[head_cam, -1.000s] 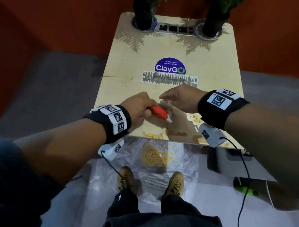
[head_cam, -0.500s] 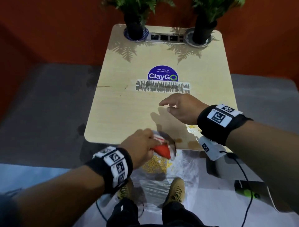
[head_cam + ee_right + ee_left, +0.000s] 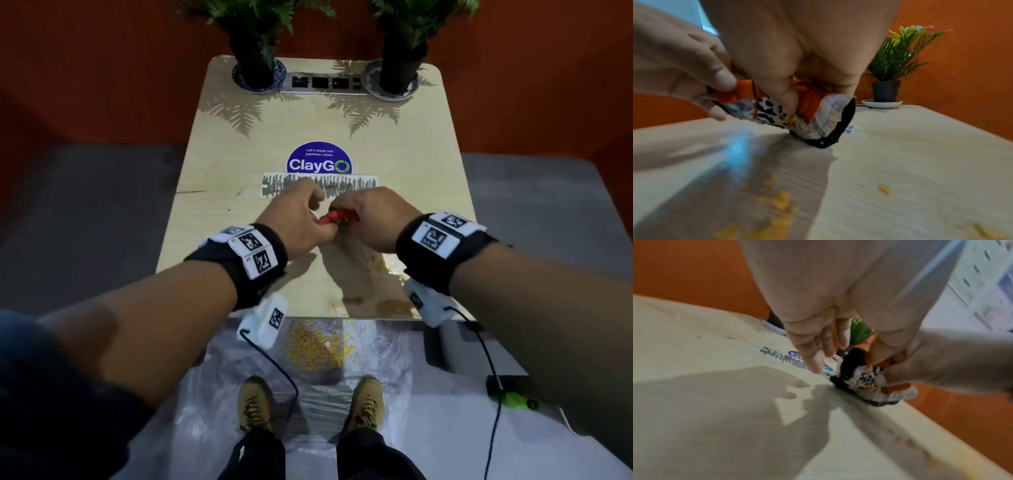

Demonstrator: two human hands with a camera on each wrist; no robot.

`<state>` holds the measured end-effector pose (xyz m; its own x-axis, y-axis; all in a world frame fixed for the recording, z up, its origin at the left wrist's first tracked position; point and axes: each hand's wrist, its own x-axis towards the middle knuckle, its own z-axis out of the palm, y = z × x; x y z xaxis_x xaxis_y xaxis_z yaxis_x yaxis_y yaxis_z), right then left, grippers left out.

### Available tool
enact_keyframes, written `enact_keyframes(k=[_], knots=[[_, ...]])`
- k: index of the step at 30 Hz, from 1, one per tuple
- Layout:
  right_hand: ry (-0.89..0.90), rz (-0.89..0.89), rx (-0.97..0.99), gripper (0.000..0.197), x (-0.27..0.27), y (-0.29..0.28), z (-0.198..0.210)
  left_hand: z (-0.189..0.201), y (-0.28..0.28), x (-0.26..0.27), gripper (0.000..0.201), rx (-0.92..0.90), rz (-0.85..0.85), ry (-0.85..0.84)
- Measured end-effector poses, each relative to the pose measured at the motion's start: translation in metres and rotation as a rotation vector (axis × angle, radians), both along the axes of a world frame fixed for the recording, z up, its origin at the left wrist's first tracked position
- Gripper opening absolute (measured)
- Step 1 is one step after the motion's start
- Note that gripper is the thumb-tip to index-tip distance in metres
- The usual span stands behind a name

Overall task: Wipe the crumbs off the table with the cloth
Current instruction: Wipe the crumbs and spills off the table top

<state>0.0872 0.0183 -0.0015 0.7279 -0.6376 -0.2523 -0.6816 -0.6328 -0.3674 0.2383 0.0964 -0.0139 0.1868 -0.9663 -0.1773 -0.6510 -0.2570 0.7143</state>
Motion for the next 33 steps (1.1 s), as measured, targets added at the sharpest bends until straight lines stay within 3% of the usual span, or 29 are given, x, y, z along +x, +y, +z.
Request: enact_keyframes(k=[2,4,6,11,13,17,20,22,24,26,29,33], knots=[[0.098,-0.006,-0.044,0.022,-0.002,-0.013,-0.006,-0.005,-0.007,0.007,0.038,0.093,-0.084,-0.207],[0.2,0.057,-0.042,0.022,-0.004,-0.013,-0.013,-0.011,-0.005,0.009,0.033,0.202,-0.277,-0.372],[0.198,0.143,-0.042,0.024,-0.008,0.003,-0.02,-0.017,0.002,0.008,0.027,0.251,-0.429,-0.415],[0.073,0.258,-0.045,0.031,-0.032,0.069,-0.042,-0.014,0.018,-0.001,0.035,0.214,-0.661,-0.515],[0.049,0.291,-0.042,0.02,-0.04,0.088,-0.044,-0.014,0.027,-0.007,0.03,0.192,-0.745,-0.578],[0.061,0.321,-0.006,0.023,-0.053,0.102,-0.043,-0.021,0.044,-0.016,0.021,0.146,-0.815,-0.543],[0.161,0.341,0.135,0.024,-0.055,0.095,-0.011,-0.023,0.048,-0.015,0.03,0.159,-0.825,-0.544],[0.129,0.19,0.183,0.025,-0.057,0.071,0.011,-0.021,0.048,-0.016,0.035,0.176,-0.817,-0.534],[0.064,0.033,0.1,0.028,-0.057,0.039,0.019,-0.02,0.048,-0.019,0.034,0.21,-0.798,-0.526],[0.067,-0.069,0.012,0.027,-0.056,0.007,0.012,-0.018,0.046,-0.023,0.039,0.262,-0.797,-0.526],[0.164,-0.095,0.036,0.03,-0.054,-0.009,-0.014,-0.017,0.042,-0.027,0.054,0.288,-0.82,-0.589],[0.139,-0.03,0.052,0.033,-0.063,0.034,-0.028,-0.014,0.036,-0.03,0.056,0.287,-0.807,-0.608]])
